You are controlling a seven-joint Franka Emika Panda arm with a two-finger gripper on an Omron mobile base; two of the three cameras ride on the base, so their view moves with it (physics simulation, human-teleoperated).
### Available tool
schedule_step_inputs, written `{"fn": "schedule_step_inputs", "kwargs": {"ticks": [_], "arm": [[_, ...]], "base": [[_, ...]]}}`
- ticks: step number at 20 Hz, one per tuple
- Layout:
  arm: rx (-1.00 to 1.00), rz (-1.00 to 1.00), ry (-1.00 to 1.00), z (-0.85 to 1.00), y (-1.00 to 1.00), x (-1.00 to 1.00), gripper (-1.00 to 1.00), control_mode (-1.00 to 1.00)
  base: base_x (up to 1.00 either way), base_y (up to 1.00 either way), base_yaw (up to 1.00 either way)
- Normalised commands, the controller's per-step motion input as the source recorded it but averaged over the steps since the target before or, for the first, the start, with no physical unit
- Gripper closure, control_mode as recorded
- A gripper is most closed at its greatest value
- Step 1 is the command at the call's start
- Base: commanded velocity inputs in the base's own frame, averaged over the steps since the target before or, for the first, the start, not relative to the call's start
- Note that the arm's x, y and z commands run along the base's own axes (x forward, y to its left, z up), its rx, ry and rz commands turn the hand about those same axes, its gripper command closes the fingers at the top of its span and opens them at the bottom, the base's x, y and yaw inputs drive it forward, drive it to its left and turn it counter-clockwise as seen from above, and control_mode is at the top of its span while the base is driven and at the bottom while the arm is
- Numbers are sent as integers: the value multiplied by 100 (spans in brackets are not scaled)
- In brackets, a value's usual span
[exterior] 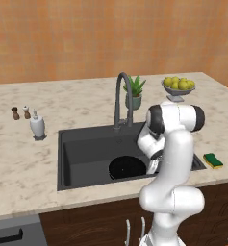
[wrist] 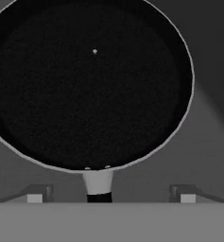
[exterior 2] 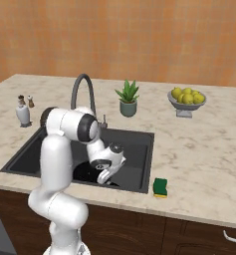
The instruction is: Pick the pan and sponge and place them into the sink. Then turn on the water.
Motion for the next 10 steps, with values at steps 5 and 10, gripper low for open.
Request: {"fn": "schedule_step_inputs", "kwargs": {"ticks": [5,10], "arm": [[0,-7,-8,100,-8,-9,-100,-100],[0,-11,-4,100,-20,-15,-100,-100]], "base": [[0,0,0],[0,0,0]]}}
